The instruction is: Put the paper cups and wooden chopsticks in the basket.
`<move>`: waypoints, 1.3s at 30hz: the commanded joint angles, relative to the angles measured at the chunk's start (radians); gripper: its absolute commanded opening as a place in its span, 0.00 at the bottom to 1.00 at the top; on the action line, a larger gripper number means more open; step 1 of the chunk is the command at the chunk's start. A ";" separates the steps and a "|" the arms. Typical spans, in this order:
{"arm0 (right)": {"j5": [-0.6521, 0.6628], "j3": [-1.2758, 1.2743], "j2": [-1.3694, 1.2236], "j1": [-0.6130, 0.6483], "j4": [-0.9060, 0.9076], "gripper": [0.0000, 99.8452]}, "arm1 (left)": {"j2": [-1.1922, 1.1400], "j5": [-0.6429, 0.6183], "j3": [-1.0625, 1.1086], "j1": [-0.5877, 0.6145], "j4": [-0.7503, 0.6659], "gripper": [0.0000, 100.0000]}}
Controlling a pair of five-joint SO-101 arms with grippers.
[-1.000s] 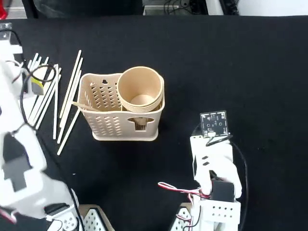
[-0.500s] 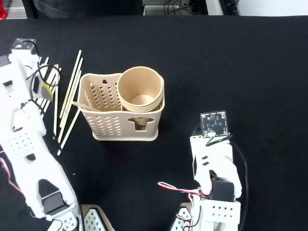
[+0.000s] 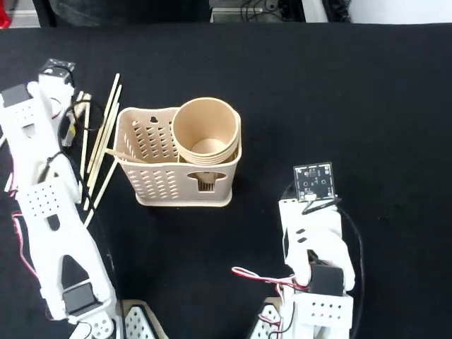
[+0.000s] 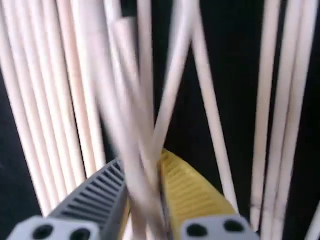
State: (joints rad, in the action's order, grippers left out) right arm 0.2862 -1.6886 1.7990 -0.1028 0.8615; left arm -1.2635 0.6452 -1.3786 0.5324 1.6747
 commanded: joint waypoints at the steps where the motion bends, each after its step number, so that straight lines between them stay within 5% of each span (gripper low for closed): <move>1: 0.000 0.002 0.004 -0.014 -0.012 0.03 | -0.035 0.040 -0.139 0.012 0.086 0.03; 9: 0.000 0.002 0.004 -0.014 -0.014 0.03 | -0.046 0.032 -0.163 0.030 0.086 0.03; 22: 0.000 0.002 0.004 -0.011 -0.017 0.03 | 0.109 -0.267 -0.231 0.028 0.089 0.03; 32: 0.000 0.002 0.004 -0.011 -0.017 0.03 | 0.505 -0.351 0.361 0.002 0.084 0.03; 39: 0.000 0.002 0.004 -0.009 -0.014 0.03 | 0.683 -0.381 0.467 -0.012 0.003 0.03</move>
State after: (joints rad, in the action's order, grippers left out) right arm 0.2862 -1.6886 1.7990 -0.1028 0.8615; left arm -0.7066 0.3000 -0.9275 0.5355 1.7423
